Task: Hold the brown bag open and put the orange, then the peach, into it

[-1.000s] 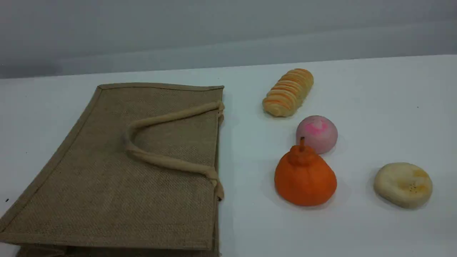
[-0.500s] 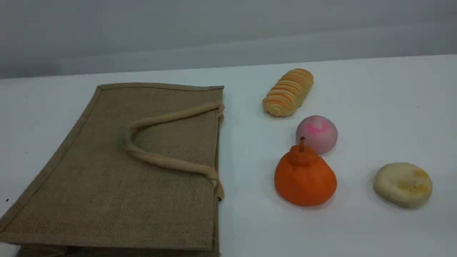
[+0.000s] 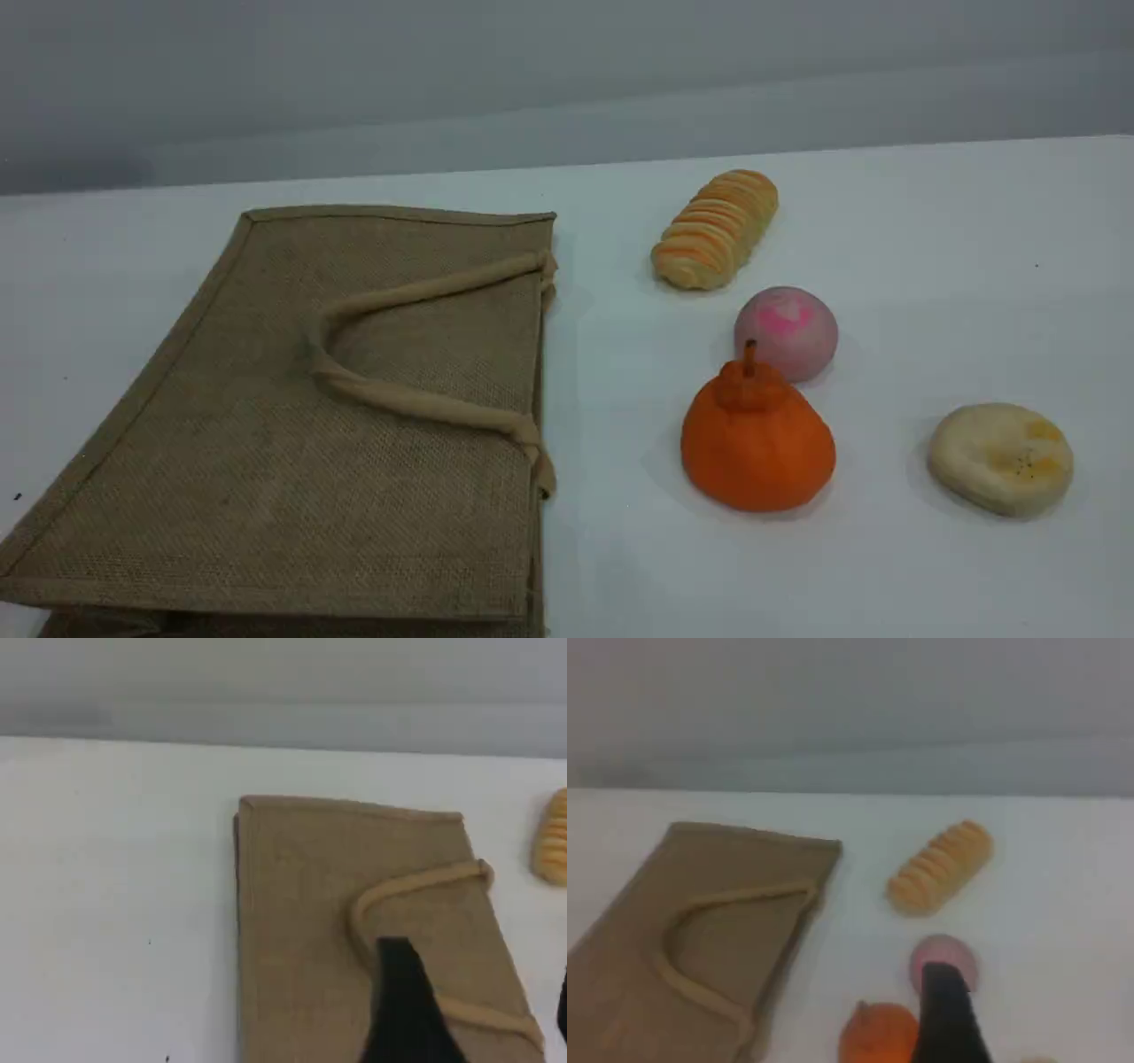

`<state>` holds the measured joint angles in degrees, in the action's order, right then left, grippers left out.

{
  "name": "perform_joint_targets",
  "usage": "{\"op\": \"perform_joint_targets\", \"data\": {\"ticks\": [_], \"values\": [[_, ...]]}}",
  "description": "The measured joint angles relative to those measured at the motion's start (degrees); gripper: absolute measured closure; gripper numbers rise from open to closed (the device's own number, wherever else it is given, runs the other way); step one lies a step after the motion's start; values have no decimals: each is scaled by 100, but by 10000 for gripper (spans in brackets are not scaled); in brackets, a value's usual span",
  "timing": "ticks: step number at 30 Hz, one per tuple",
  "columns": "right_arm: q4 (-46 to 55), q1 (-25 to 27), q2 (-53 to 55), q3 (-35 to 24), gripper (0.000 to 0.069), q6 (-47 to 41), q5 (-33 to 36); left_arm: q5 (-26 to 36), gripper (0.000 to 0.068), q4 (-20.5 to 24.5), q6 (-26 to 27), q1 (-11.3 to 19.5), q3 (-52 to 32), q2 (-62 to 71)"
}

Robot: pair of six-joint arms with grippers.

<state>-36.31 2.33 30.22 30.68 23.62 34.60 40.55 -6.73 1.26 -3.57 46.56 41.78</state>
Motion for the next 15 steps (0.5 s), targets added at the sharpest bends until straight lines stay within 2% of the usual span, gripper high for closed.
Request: {"op": "perform_joint_targets", "data": {"ticks": [4,12,15], "values": [[-1112,0,995,5,290,1012,-311,-355,310,-236,344,0,0,985],[-3007,-5,2876,5,290,2608,-560,-1142,310,-292,335,-12,0,2719],[-3490,-5,3463,5,290,3084,-698,-1272,310,-405,342,-178,0,3256]]}}
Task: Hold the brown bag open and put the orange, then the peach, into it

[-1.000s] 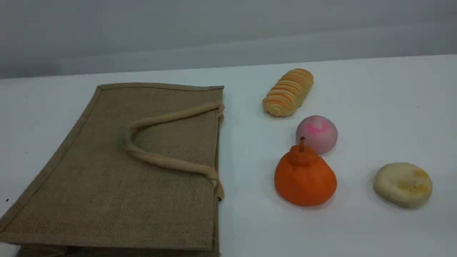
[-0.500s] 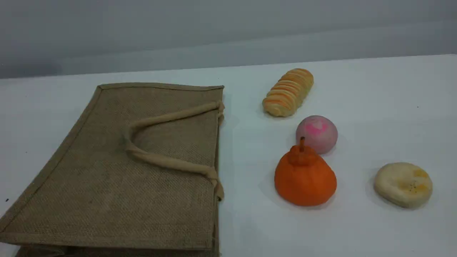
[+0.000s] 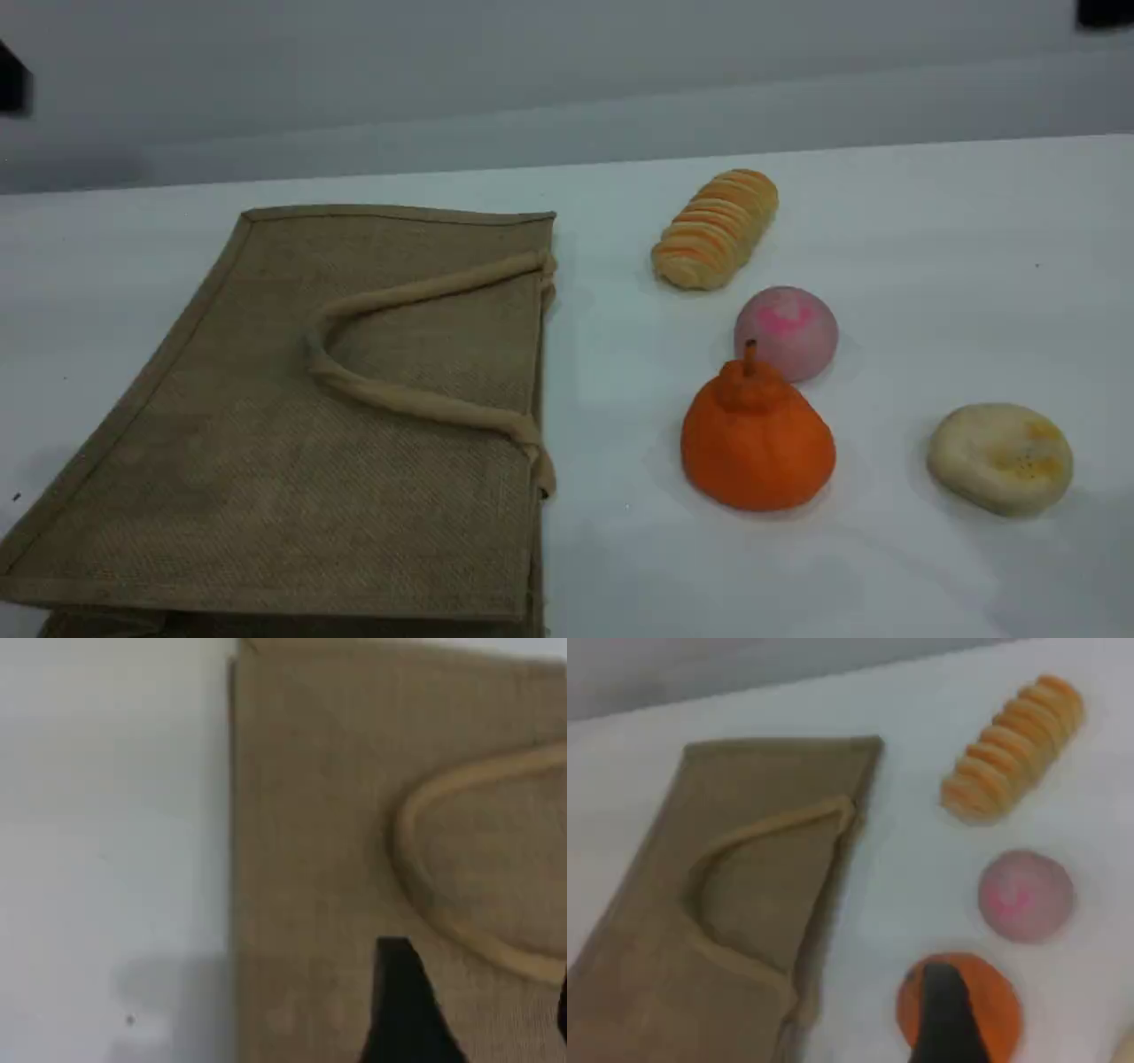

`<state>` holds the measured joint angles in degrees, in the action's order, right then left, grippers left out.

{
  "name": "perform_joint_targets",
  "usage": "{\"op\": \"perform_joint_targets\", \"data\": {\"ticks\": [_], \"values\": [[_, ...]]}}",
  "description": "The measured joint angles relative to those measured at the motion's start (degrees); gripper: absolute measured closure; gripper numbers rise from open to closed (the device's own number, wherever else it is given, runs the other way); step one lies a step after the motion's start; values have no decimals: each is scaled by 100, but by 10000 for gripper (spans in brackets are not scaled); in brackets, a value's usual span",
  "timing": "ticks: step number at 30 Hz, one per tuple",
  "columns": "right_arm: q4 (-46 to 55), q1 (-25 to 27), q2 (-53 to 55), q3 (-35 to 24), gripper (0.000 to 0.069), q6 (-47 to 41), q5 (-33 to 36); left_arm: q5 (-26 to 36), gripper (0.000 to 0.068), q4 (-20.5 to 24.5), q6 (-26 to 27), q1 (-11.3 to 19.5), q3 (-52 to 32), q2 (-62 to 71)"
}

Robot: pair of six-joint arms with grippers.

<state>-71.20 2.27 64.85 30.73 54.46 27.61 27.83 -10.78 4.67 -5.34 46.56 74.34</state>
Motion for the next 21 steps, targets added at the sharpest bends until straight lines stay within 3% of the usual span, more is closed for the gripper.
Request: {"op": "perform_joint_targets", "data": {"ticks": [6,14,21], "values": [[-662,0,896,111,290,702,-264,-662,310,6,-130,-469,0,915],[-699,-16,1887,900,290,772,-240,-991,310,-32,-375,-476,170,1984],[-688,-549,2592,1409,290,864,-492,-672,310,-319,-375,-476,1063,3042]]}}
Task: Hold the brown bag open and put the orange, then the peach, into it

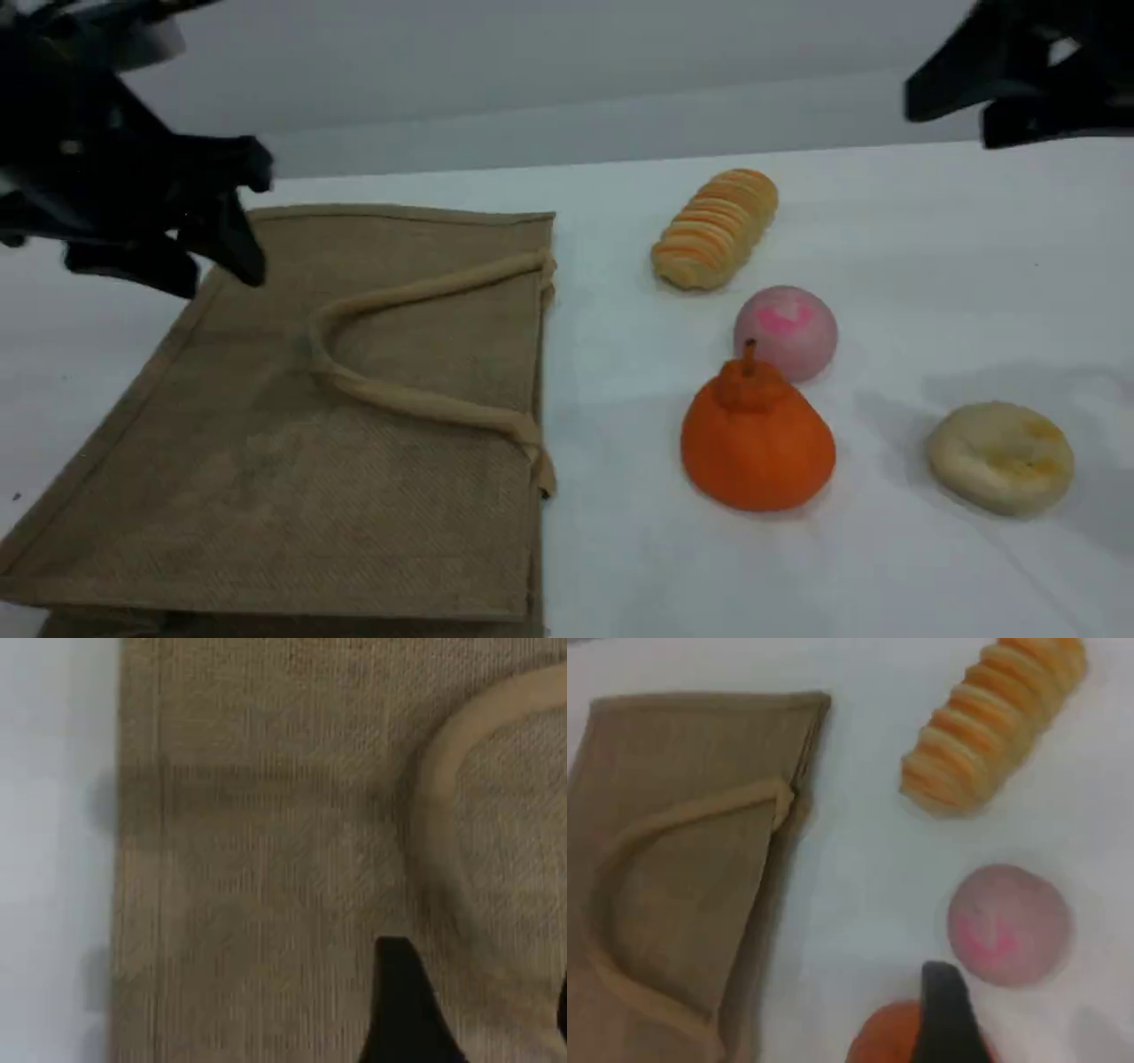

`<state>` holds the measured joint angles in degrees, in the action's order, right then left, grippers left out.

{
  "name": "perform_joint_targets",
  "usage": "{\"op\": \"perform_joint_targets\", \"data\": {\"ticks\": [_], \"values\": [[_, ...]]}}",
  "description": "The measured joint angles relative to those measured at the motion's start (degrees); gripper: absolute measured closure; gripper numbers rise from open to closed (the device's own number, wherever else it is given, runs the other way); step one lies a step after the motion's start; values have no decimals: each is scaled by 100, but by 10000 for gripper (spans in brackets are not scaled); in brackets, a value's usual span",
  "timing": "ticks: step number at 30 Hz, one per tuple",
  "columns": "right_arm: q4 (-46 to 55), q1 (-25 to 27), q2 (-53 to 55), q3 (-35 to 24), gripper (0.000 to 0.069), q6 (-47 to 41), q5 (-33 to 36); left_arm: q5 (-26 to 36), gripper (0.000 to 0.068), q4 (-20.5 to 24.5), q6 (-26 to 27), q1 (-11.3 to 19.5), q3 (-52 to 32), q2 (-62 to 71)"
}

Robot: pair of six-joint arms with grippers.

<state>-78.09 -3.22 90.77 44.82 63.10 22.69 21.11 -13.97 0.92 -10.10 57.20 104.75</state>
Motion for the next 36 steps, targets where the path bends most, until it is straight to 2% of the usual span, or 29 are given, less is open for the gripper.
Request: {"op": "perform_joint_targets", "data": {"ticks": [3,8,15,23,30,34,36], "values": [[0,-321,208,156,290,0,-280,142,310,0,-175,0,416,427],[-5,-660,395,275,290,0,-373,362,310,19,-259,-38,961,1003],[-19,-663,425,301,290,0,-445,503,310,44,-345,-149,1335,1458],[-19,-663,425,301,290,0,-492,405,310,44,-447,-155,1335,1776],[-19,-663,425,301,290,0,-486,311,314,29,-458,-309,1391,2039],[-19,-663,425,301,290,0,-466,284,368,5,-488,-334,1391,2039],[-19,-663,425,301,290,0,-451,284,440,5,-589,-334,1391,2039]]}}
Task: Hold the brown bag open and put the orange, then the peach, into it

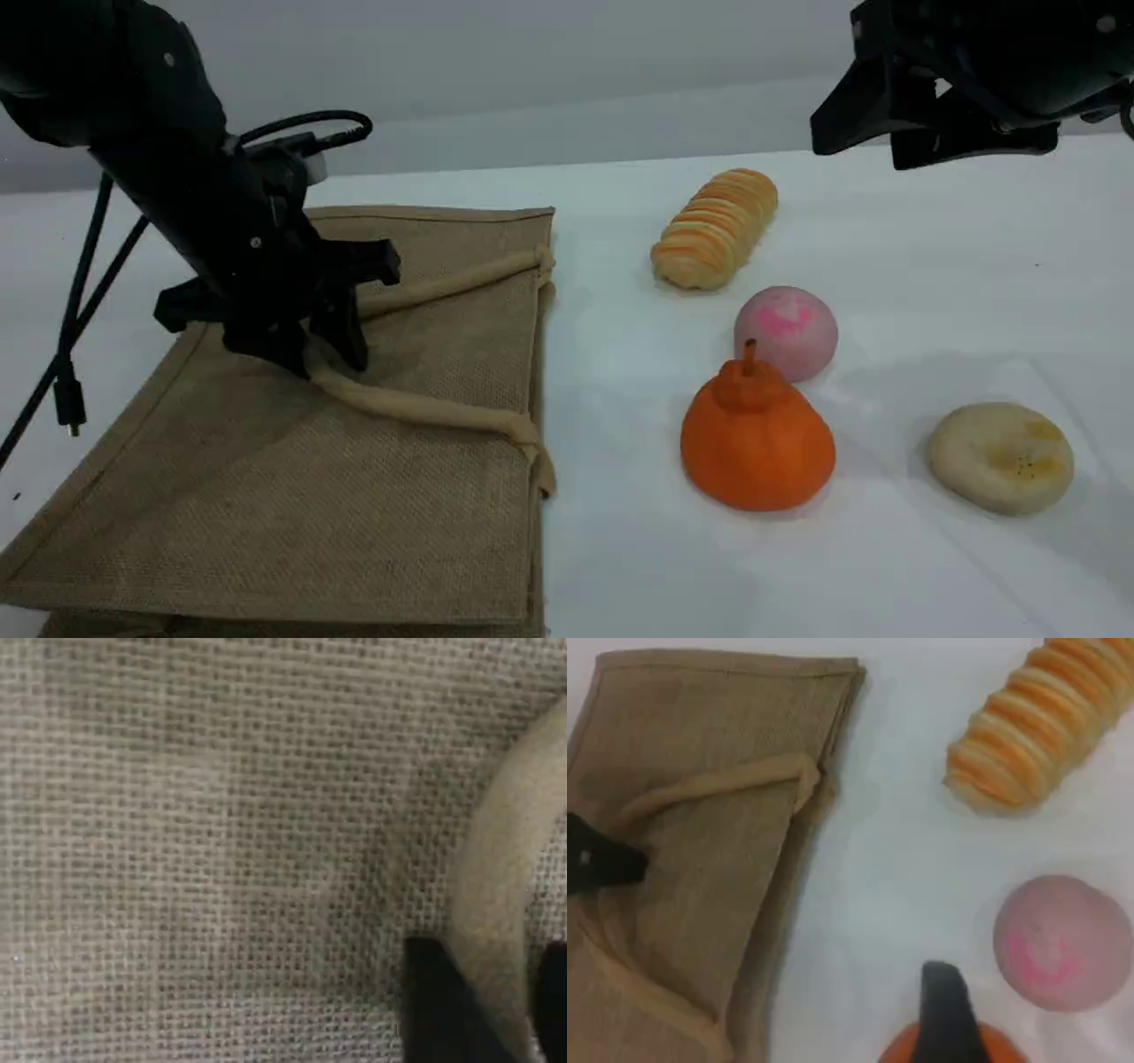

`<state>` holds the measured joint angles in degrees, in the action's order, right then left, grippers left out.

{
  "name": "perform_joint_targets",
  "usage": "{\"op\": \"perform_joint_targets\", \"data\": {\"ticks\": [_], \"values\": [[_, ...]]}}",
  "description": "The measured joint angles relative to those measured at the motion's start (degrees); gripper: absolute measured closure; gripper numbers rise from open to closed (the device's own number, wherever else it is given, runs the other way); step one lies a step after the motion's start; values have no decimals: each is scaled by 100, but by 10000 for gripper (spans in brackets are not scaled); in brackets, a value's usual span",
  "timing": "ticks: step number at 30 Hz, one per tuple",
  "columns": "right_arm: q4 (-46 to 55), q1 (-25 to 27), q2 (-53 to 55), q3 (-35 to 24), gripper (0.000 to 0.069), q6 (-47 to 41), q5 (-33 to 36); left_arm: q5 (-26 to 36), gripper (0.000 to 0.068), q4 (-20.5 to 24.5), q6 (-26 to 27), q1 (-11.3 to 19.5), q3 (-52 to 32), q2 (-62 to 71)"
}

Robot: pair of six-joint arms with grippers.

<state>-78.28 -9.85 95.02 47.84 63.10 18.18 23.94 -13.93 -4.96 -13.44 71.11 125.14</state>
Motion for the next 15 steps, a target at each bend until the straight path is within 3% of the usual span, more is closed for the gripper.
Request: {"op": "perform_joint_targets", "data": {"ticks": [4,9,15], "values": [[5,0,15,0,290,0,87,19,606,0,-30,0,0,-16],[5,0,156,0,290,5,285,159,610,34,27,0,56,-240],[5,0,227,0,290,50,280,1104,610,45,656,0,542,-788]]}}
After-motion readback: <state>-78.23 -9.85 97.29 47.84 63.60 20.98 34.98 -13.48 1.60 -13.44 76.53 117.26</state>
